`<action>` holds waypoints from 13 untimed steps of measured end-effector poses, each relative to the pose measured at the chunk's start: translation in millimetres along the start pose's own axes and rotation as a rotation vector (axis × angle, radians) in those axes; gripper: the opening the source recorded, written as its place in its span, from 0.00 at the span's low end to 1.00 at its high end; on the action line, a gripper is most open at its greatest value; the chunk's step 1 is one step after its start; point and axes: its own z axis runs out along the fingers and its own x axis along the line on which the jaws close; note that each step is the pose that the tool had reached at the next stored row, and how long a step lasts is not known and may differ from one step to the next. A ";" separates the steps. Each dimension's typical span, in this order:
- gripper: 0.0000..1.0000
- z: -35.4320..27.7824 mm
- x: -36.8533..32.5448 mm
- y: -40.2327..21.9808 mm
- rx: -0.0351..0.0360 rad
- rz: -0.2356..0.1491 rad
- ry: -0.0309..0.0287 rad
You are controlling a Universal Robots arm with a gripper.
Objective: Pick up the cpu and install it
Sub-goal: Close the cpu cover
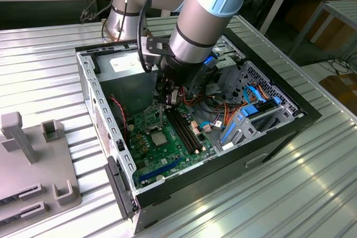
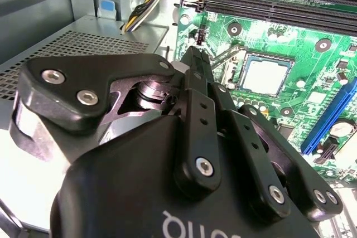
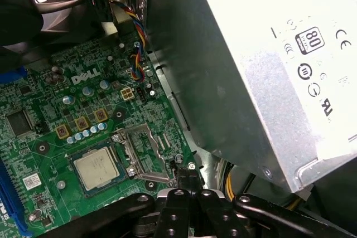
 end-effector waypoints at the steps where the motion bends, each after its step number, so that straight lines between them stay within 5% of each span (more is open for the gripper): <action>1: 0.11 -0.1 0.0 0.0 0.0000 0.000 0.0000; 13: 0.11 -1.7 0.0 0.1 -0.0021 0.000 0.0012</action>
